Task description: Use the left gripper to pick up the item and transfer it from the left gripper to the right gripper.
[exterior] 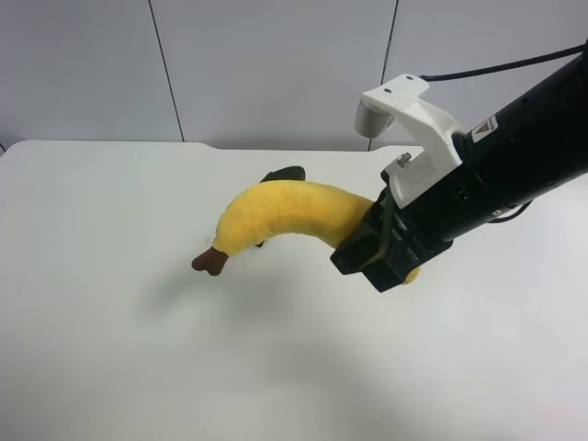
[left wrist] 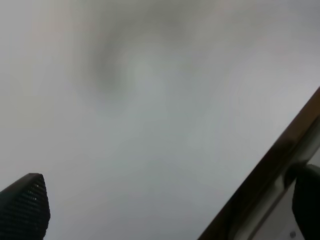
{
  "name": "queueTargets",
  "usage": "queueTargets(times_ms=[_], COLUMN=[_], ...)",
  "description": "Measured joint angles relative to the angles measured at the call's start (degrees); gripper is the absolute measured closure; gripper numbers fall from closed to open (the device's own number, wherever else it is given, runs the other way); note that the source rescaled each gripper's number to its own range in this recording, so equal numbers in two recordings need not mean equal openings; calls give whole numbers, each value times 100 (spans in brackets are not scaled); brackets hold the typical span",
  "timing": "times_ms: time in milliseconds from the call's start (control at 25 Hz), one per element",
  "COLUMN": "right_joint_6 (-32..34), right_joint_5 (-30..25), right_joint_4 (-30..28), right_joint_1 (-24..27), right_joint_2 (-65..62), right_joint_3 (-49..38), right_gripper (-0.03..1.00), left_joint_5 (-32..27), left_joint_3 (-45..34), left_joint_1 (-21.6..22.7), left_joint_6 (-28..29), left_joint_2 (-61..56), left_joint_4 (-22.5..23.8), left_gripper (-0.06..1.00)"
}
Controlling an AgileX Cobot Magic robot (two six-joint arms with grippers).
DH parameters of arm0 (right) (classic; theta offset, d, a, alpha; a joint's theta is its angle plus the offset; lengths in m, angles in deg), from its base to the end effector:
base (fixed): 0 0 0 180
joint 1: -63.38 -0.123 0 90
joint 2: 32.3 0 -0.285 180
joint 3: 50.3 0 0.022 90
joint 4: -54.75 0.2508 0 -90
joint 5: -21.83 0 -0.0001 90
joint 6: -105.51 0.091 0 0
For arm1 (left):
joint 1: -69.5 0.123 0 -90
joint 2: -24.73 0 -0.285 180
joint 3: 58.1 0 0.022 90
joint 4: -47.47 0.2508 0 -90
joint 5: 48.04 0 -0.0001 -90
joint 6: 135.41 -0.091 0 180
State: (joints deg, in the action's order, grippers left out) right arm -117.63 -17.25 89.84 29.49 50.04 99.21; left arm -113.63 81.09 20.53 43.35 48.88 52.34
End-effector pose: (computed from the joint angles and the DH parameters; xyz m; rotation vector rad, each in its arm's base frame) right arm 0.1879 0.1660 0.2577 -1.1829 2.2771 0.6036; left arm 0.0229 -0.0156 0.3067 0.9738 2.0798 -0.3295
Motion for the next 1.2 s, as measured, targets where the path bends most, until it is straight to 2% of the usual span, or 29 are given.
queueTargets(times_ms=[240, 440, 680, 1200], right_joint_6=[0, 0, 32, 242], right_joint_5=[0, 0, 0, 5], right_joint_4=[0, 0, 0, 0], right_joint_1=[0, 0, 0, 0], right_joint_2=[0, 0, 0, 0], right_joint_3=[0, 0, 0, 0], right_gripper=[97, 97, 97, 97], left_joint_5=[52, 86, 356, 485], left_joint_3=[-148, -176, -700, -732], left_joint_1=[0, 0, 0, 100], left_joint_6=[37, 303, 414, 388], left_joint_2=[-1062, -1622, -1670, -1670], left_joint_4=[0, 0, -208, -251], left_gripper=[-5, -5, -5, -5])
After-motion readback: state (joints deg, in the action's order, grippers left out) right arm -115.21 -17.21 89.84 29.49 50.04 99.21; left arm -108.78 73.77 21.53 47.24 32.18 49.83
